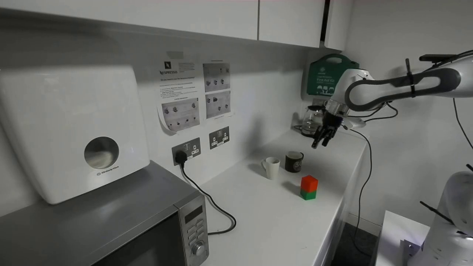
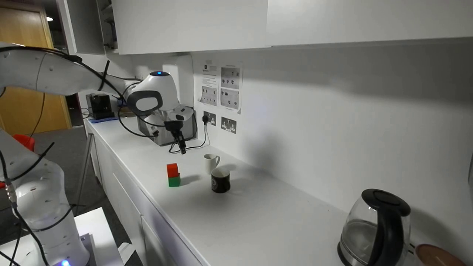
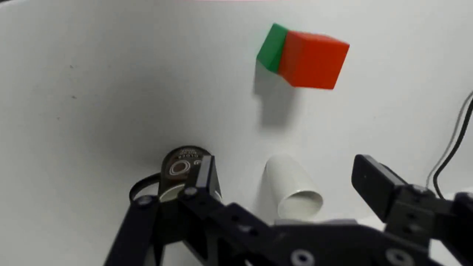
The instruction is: Move the black and white mugs forward
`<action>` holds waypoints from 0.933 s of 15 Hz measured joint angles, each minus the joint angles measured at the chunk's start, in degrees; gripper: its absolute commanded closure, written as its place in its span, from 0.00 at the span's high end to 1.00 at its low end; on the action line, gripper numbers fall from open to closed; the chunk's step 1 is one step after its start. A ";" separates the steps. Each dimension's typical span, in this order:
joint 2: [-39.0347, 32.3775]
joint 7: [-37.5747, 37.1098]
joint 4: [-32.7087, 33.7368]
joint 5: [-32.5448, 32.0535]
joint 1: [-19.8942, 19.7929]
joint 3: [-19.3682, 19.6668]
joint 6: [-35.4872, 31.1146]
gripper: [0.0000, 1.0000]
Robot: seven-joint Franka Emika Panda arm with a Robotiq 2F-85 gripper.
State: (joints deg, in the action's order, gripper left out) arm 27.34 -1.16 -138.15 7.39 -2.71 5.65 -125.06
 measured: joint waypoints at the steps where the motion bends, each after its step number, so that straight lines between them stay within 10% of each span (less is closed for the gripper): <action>1: -1.03 -1.32 0.07 0.04 0.00 -0.33 -2.78 1.00; 14: -16.58 0.11 7.20 -4.47 -1.91 0.00 -10.41 1.00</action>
State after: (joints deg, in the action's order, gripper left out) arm 10.76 -1.06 -130.95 2.92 -4.62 5.66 -135.47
